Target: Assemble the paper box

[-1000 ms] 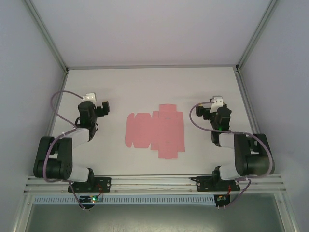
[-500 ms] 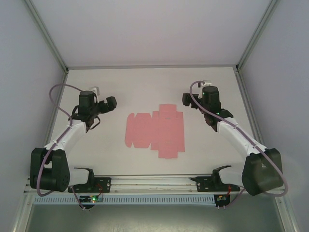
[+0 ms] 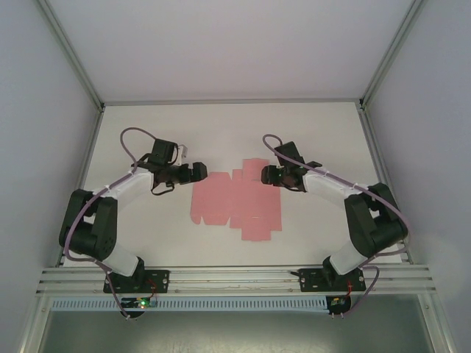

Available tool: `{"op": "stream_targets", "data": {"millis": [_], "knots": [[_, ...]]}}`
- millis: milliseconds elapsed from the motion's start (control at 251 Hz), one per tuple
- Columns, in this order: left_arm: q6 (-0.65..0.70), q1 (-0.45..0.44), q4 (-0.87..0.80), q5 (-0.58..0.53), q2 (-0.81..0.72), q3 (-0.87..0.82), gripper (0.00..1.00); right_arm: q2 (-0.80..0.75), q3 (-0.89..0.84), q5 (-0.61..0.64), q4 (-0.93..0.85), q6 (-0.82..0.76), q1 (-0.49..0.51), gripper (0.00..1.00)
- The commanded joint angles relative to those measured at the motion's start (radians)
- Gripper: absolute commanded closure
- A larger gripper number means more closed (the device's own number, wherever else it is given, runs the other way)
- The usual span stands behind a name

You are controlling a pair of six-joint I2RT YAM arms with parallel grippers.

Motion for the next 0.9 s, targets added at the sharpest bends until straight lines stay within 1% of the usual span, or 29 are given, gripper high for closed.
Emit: {"op": "stream_targets", "data": {"millis": [0, 120, 263, 363, 471, 571, 611, 746, 898], "knots": [[-0.022, -0.007, -0.078, 0.043, 0.020, 0.044, 0.00, 0.038, 0.014, -0.051, 0.008, 0.039, 0.016, 0.46], [-0.025, -0.009, -0.144, 0.085, 0.041, 0.059, 0.00, 0.079, -0.001, -0.042, 0.022, 0.055, 0.017, 0.50], [-0.033, -0.016, -0.213, 0.093, 0.044, 0.058, 0.00, 0.134, -0.024, -0.047, 0.040, 0.071, 0.013, 0.53], [-0.041, -0.019, -0.256, 0.065, 0.050, 0.057, 0.00, 0.153, -0.040, -0.033, 0.044, 0.075, 0.012, 0.53], [-0.062, -0.022, -0.242, 0.131, 0.077, 0.043, 0.00, 0.168, -0.055, -0.035, 0.054, 0.080, 0.006, 0.53], [-0.060, -0.024, -0.291, 0.129, 0.104, 0.053, 0.00, 0.176, -0.071, -0.038, 0.065, 0.086, 0.007, 0.54], [-0.060, -0.027, -0.283, 0.141, 0.110, 0.048, 0.00, 0.179, -0.078, -0.043, 0.074, 0.086, 0.006, 0.54], [-0.079, -0.030, -0.232, 0.261, 0.130, 0.032, 0.00, 0.184, -0.094, -0.050, 0.079, 0.088, 0.003, 0.54], [-0.098, -0.036, -0.196, 0.310, 0.149, 0.027, 0.00, 0.182, -0.111, -0.057, 0.090, 0.090, 0.003, 0.55]]}}
